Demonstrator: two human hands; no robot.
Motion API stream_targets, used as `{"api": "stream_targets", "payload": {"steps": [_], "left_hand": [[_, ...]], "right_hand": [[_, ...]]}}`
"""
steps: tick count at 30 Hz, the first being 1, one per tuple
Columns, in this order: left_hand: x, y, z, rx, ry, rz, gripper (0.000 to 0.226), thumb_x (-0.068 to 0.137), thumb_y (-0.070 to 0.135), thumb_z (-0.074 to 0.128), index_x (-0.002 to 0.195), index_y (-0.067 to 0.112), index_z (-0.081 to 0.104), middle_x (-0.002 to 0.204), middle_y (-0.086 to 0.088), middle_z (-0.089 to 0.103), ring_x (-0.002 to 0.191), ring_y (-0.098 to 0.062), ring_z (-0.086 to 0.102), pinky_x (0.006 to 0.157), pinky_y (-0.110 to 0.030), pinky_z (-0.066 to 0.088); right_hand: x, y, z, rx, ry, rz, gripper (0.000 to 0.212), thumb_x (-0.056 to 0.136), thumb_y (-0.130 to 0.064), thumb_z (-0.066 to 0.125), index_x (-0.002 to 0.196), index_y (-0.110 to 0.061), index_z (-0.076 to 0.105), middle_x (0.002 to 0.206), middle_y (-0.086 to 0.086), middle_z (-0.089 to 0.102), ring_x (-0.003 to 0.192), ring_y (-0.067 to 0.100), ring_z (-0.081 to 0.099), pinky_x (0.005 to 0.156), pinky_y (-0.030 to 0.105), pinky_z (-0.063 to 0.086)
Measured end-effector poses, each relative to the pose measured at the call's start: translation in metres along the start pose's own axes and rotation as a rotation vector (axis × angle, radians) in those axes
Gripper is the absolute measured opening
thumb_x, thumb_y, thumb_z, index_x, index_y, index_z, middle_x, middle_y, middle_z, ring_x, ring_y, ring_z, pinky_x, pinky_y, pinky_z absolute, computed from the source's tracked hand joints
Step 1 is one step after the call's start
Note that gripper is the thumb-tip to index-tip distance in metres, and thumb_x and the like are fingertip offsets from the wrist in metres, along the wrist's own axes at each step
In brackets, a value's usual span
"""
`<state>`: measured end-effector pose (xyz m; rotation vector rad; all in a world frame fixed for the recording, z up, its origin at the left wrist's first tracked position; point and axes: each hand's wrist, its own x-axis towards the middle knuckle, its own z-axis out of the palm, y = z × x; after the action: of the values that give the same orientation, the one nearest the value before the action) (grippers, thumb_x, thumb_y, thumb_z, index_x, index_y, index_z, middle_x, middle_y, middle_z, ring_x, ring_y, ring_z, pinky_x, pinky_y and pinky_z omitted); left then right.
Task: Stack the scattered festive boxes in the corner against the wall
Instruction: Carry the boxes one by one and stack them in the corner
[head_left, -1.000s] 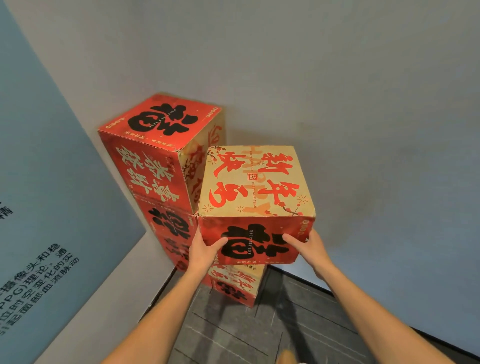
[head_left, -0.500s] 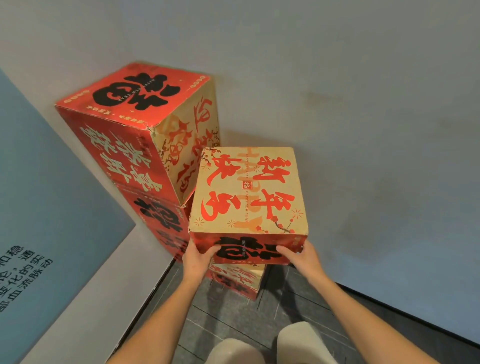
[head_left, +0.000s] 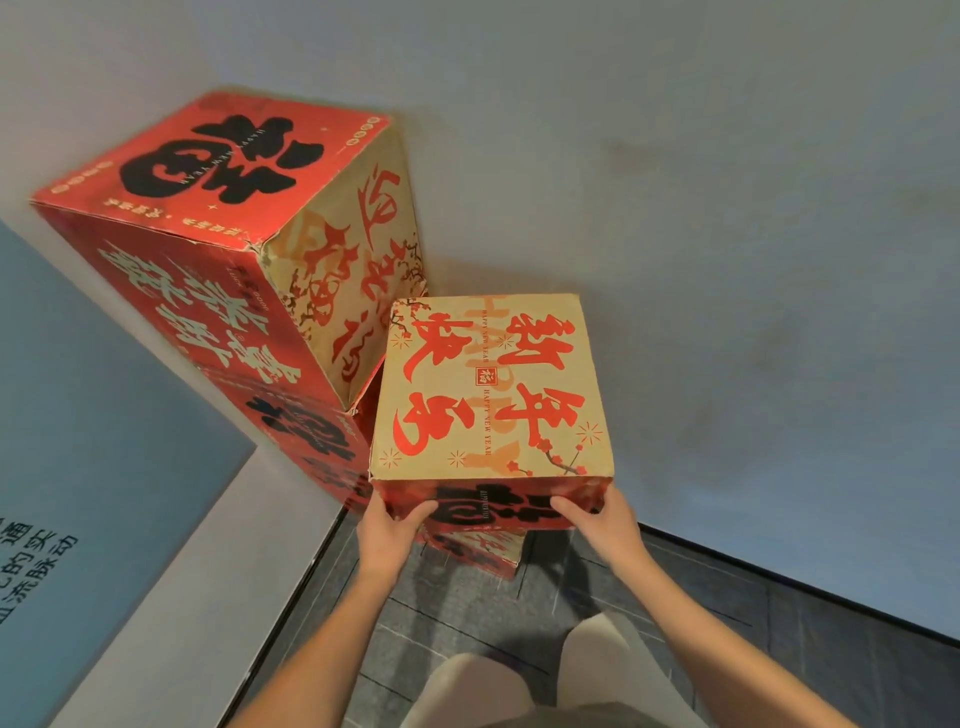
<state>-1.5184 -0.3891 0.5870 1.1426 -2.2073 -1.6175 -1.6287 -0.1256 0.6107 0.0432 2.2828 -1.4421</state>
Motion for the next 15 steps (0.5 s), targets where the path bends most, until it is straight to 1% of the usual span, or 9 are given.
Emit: {"api": "stream_targets", "payload": {"steps": [3,5,10,13,15], "left_hand": [[0.004,0.0,0.002,0.004,-0.016,-0.004,0.064,0.074,0.026,0.086,0.129,0.018,0.054,0.108,0.01,0.065,0.103,-0.013,0.062,0.103,-0.042,0.049],[0.01,-0.003,0.004,0.009,-0.024,-0.012,0.064,0.074,0.027,0.087,0.128,0.018,0.055,0.108,0.009,0.065,0.105,-0.014,0.062,0.104,-0.044,0.048],[0.026,-0.019,0.008,0.0,-0.043,-0.028,0.058,0.072,0.029,0.088,0.119,0.031,0.054,0.107,0.012,0.067,0.108,-0.016,0.065,0.103,-0.046,0.049],[0.033,-0.029,0.008,-0.003,-0.038,-0.025,0.061,0.073,0.026,0.087,0.124,0.026,0.054,0.112,0.008,0.068,0.111,-0.017,0.064,0.104,-0.045,0.048],[0.036,-0.035,0.008,-0.005,-0.038,-0.026,0.064,0.074,0.026,0.087,0.128,0.022,0.053,0.117,0.006,0.067,0.113,-0.018,0.064,0.104,-0.045,0.048]], "right_hand": [[0.006,0.001,0.001,-0.011,-0.011,0.014,0.055,0.08,-0.038,0.08,0.125,-0.034,0.049,0.114,-0.016,0.06,0.111,0.01,0.058,0.1,0.04,0.05],[0.011,0.002,0.003,-0.015,-0.004,0.02,0.058,0.08,-0.039,0.079,0.129,-0.032,0.05,0.117,-0.014,0.061,0.113,0.011,0.058,0.101,0.042,0.05],[0.018,0.012,0.013,-0.008,0.004,0.041,0.056,0.081,-0.035,0.079,0.13,-0.027,0.053,0.117,-0.012,0.062,0.11,0.009,0.058,0.098,0.038,0.049],[0.019,0.022,0.02,0.0,-0.007,0.039,0.053,0.081,-0.036,0.079,0.126,-0.03,0.054,0.113,-0.019,0.062,0.105,0.003,0.058,0.094,0.032,0.048],[0.019,0.031,0.026,0.025,-0.012,0.045,0.054,0.08,-0.038,0.08,0.128,-0.031,0.055,0.114,-0.021,0.065,0.105,0.0,0.061,0.096,0.031,0.05]]}}
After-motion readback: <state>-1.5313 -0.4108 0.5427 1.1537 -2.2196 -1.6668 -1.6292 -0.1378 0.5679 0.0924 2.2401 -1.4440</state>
